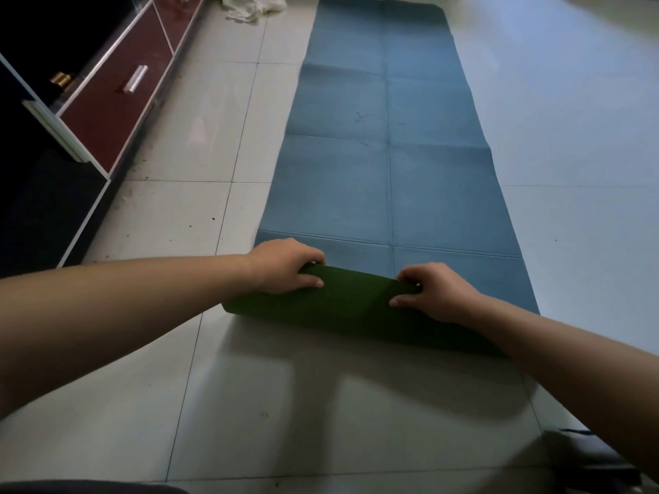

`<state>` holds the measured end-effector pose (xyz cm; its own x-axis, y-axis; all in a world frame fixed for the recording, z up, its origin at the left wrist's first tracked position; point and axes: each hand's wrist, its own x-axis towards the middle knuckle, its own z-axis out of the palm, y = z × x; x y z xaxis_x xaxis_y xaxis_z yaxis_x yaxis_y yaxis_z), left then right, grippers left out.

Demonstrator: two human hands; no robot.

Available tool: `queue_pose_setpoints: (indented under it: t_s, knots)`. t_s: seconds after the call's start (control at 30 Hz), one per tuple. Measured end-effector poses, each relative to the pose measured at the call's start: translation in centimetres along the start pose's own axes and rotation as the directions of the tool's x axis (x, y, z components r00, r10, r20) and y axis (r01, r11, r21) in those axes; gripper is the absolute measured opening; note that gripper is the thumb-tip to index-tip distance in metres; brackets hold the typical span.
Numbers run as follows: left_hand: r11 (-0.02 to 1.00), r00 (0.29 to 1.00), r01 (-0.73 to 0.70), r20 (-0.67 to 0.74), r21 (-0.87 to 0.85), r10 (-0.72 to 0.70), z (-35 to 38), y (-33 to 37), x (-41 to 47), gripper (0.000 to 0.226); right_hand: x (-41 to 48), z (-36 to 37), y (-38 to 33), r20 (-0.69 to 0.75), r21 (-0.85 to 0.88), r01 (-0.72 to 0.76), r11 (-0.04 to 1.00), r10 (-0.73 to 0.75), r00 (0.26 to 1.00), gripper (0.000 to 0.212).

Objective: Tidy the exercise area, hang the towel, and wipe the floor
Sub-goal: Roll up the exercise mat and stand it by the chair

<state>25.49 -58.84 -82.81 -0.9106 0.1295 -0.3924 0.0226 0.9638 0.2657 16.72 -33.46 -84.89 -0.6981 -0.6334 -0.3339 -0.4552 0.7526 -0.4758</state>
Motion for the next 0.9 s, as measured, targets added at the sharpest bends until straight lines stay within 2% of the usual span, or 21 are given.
queue_pose_setpoints:
  t_s: [0.17,0.27,0.33,0.4,0.47,0.53,0.63,0.67,0.73,0.83,0.9]
  knots:
    - [0.997,0.998,0.061,0.008,-0.057,-0.061,0.8,-1.7,1.6,0.041,1.3,0.5,0.1,-0.141,-0.118,-0.052,0.992,0.036,0.989,0.050]
    - [0.988,0.994,0.107,0.003,-0.109,-0.107,1.1,-2.9,2.4,0.043,1.8,0.8,-0.4,-0.259,-0.310,0.057,0.949,-0.142,0.955,0.053]
    - [0.983,0.991,0.131,-0.008,-0.132,-0.133,1.1,-3.5,3.1,0.044,1.8,1.3,-0.7,-0.284,-0.408,0.166,0.898,-0.298,0.911,0.048]
    - [0.977,0.988,0.147,-0.032,-0.154,-0.154,1.0,-3.9,3.6,0.043,1.6,2.0,-0.6,-0.230,-0.493,0.214,0.843,-0.364,0.903,0.047]
    - [0.967,0.986,0.145,-0.056,-0.208,-0.159,1.2,-3.9,4.1,0.042,1.5,2.7,0.2,-0.139,-0.521,0.204,0.829,-0.318,0.938,0.051]
    - [0.968,0.986,0.100,-0.105,-0.228,-0.127,1.6,-3.5,4.4,0.040,1.5,2.8,1.0,-0.100,-0.468,0.181,0.865,-0.256,0.962,0.054]
    - [0.991,0.966,-0.076,-0.254,-0.108,0.047,2.6,-2.4,4.5,0.042,1.8,2.9,1.9,-0.058,-0.367,0.158,0.917,-0.192,0.980,0.057]
    - [0.989,0.959,-0.135,-0.259,-0.051,0.118,3.1,-1.9,4.4,0.046,1.9,2.9,1.9,-0.058,-0.351,0.160,0.923,-0.191,0.980,0.057]
    - [0.982,0.969,-0.185,-0.159,0.031,0.188,4.1,-0.9,4.2,0.060,2.1,2.9,1.9,-0.046,-0.341,0.164,0.926,-0.191,0.981,0.058]
    - [0.976,0.984,-0.180,0.015,0.121,0.180,5.4,-0.7,4.0,0.083,2.6,3.2,1.8,-0.014,-0.356,0.184,0.916,-0.203,0.979,0.058]
    - [0.975,0.982,-0.186,0.065,0.122,0.179,5.6,-1.0,4.1,0.086,2.6,3.5,1.7,-0.015,-0.372,0.196,0.907,-0.217,0.976,0.056]
